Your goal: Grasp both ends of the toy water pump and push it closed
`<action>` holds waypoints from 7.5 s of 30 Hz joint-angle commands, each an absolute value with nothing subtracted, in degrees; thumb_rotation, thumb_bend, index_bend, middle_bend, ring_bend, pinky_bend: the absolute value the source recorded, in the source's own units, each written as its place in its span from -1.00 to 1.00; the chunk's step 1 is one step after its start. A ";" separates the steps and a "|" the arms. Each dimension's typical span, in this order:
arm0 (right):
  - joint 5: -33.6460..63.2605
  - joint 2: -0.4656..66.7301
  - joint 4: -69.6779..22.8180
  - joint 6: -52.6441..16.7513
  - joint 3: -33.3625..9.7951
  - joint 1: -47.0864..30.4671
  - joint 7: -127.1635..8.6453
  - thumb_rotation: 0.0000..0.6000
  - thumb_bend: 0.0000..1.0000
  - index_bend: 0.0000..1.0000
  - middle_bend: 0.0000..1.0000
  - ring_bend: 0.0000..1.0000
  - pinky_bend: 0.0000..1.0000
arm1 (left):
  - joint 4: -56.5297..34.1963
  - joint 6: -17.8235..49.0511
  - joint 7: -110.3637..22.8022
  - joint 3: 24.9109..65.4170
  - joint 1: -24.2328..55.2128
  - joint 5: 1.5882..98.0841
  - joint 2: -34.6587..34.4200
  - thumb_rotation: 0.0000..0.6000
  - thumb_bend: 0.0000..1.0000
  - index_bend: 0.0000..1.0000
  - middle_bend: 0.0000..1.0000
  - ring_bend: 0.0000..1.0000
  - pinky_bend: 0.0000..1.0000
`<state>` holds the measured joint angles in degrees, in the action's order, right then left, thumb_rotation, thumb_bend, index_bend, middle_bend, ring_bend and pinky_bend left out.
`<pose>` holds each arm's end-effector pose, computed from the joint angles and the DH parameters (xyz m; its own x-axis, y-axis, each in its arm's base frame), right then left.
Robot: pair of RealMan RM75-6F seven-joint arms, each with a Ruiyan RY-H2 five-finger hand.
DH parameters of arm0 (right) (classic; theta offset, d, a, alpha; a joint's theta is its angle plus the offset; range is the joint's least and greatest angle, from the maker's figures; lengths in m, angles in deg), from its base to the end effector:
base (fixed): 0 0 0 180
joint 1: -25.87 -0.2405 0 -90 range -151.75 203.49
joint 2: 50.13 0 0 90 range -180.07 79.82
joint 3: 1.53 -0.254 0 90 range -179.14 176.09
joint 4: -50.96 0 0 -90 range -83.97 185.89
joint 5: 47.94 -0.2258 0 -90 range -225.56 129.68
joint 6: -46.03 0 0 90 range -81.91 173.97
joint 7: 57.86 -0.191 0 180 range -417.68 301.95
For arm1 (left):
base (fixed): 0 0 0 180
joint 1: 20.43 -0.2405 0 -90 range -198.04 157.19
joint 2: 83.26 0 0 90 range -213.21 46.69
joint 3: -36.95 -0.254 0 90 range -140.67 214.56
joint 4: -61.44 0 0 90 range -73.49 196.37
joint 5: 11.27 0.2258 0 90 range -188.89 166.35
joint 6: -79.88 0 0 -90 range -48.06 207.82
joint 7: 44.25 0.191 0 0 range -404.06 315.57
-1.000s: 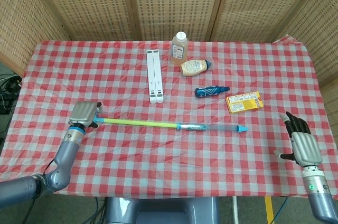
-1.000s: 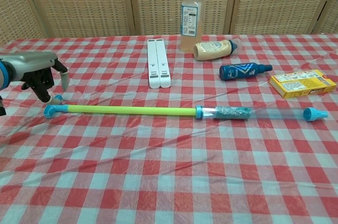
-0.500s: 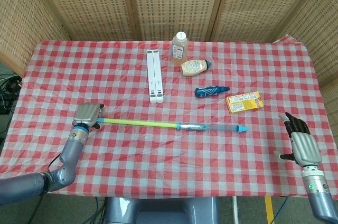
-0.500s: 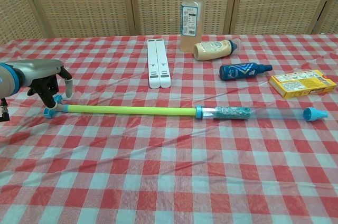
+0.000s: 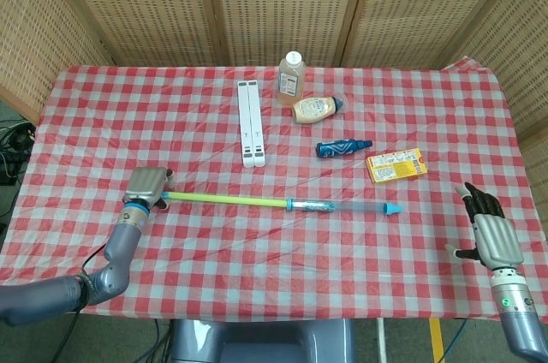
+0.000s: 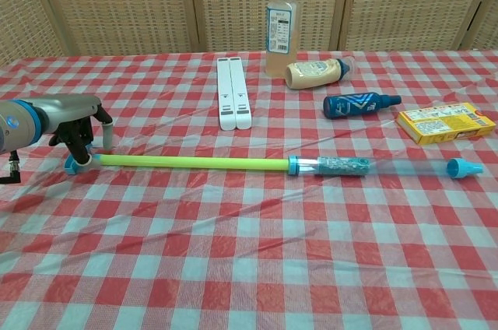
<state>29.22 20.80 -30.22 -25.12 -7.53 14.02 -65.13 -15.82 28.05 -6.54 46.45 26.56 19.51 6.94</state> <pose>-0.3530 -0.2828 0.1070 0.3068 -0.1223 0.9439 -0.9461 0.0691 0.3164 -0.2177 0.4187 -0.0511 0.5039 0.4289 0.7497 0.8411 -0.0462 -0.5389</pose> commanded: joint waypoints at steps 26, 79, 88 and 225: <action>29.83 21.19 -29.85 -25.51 -7.46 14.06 -65.73 1.00 -0.71 -1.00 -1.00 -1.00 -1.00 | -19.03 24.77 -10.76 46.97 26.03 23.64 4.64 1.00 0.11 0.44 0.81 0.69 0.46; 16.08 19.97 -50.18 -25.58 -17.25 7.16 -48.91 1.00 -0.42 -0.19 0.94 0.89 0.11 | -40.08 10.02 -26.86 54.20 18.07 42.70 -8.94 1.00 0.24 0.76 0.92 0.79 0.56; 12.81 22.58 -47.99 -24.23 -17.89 4.57 -46.11 1.00 -0.37 -0.19 0.97 0.91 0.11 | -40.31 10.63 -27.12 54.14 17.79 42.07 -9.12 1.00 0.23 0.76 0.92 0.79 0.57; 12.71 27.67 -49.93 -22.28 -14.42 -5.46 -35.41 1.00 -0.27 -0.30 0.27 0.30 -0.21 | -39.75 18.18 -29.51 52.38 21.56 39.40 -2.05 1.00 -0.09 -0.09 0.06 0.12 -0.05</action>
<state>13.34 28.12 -49.65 -22.51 -14.54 -5.70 -35.44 -39.88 17.62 -29.24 52.75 21.75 39.60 -1.55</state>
